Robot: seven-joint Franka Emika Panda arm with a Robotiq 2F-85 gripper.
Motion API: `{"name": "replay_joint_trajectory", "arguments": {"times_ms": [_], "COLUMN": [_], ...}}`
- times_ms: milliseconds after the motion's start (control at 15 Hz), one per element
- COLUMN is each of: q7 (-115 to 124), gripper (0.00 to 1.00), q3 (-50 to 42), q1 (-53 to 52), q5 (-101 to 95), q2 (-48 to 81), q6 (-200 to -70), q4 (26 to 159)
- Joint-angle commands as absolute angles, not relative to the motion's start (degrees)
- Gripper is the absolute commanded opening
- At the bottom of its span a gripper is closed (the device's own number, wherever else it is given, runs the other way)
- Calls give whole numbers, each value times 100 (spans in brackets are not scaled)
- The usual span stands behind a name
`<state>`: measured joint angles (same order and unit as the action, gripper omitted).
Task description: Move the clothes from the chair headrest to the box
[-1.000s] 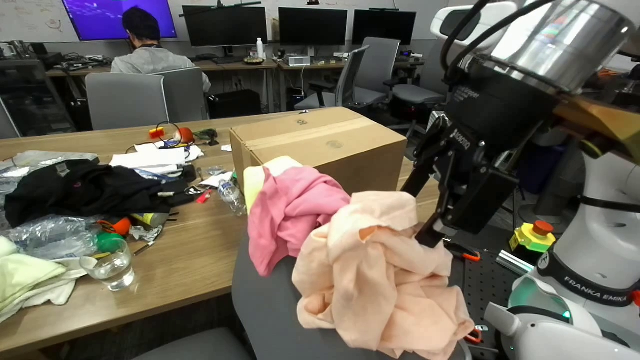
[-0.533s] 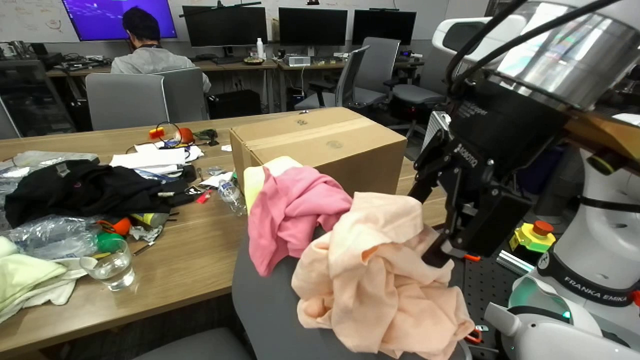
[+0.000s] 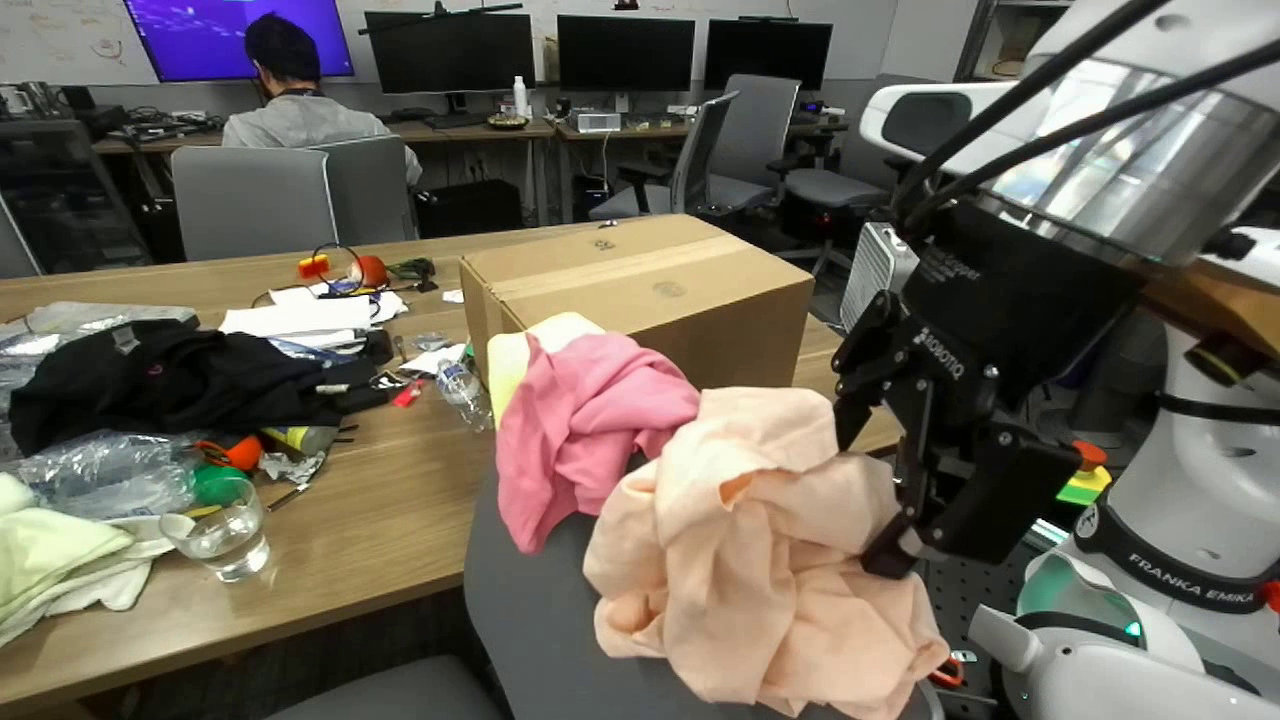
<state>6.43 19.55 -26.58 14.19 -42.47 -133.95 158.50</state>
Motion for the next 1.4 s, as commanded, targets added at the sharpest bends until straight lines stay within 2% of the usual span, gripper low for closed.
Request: {"name": "replay_joint_trajectory", "arguments": {"times_ms": [0,67,133,200,267,467,733,933,1067,1333], "q7": [680,668,664,658,644,614,545,432,356,79], "gripper": [100,100,75,74,68,42,14,8,11,11], "q3": [1964,1960,1947,1939,1923,1876,1816,1656,1533,1231], "q1": [-2655,-2646,-2639,-2629,-2618,-2589,-2542,-2571,-2566,-2526], "q5": [1387,1371,1369,1360,1354,1339,1239,1227,1235,1236], "q2": [-4113,-4088,-4069,-4055,-4048,-4065,-4221,-4457,-4655,-5057], "q6": [-13472,-13484,-13495,-13492,-13492,-13487,-13484,-13431,-13447,-13525], "q4": [15845,15846,15846,15846,15846,15846,15842,15823,15814,15751]}}
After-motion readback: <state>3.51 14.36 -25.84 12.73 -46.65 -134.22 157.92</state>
